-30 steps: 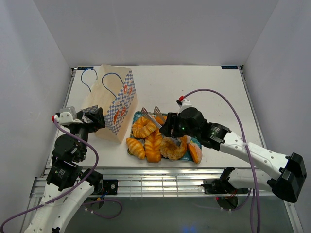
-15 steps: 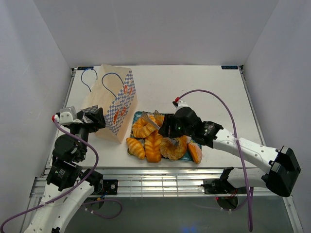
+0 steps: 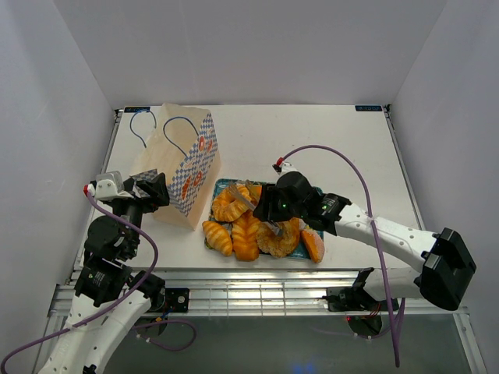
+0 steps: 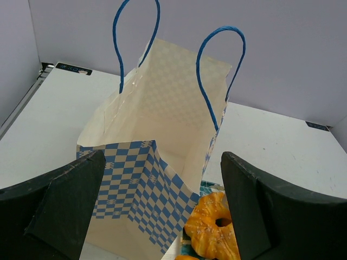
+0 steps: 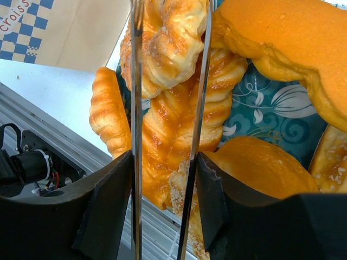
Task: Place the fake bread into the paper bag
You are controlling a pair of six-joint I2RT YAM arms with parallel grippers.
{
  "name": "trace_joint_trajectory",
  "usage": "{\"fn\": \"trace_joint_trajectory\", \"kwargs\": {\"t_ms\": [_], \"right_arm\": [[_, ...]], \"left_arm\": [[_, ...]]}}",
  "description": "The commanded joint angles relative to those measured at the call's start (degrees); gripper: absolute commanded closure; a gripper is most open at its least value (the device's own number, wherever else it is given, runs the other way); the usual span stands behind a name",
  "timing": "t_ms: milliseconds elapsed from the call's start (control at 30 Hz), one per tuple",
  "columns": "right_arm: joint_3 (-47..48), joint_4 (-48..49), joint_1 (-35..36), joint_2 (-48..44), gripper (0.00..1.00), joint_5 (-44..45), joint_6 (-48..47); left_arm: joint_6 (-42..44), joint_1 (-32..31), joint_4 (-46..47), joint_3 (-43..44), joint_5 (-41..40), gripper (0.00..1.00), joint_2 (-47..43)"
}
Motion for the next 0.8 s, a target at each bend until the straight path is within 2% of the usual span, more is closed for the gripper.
{"fn": "trace_joint_trajectory", "kwargs": {"t_ms": [0,233,433,767], "right_arm": [[0.5,2.8,-0.3,0.4,0.47,-1.7,0.1],[2.3,0.8,-0.4,-0.9,0.66,-4.4,-1.2],[3.1,-1.2,-0.4,-4.6,0.92,-6.8,-1.8],[5.4,-1.3,-0.4,-11.3,0.92,-8.9,-2.6]], "left_arm": [[-0.4,-0.3,0.0,-0.1,0.7,0.02,0.3],[-0.4,-0.3,0.0,0.0,0.8,0.02,0.4],[-0.4,-0.3,0.0,0.0,0.7,0.02,0.3],[-0.5,-0.3,-0.1,-0.2,-0.1,0.02,-0.1]]}}
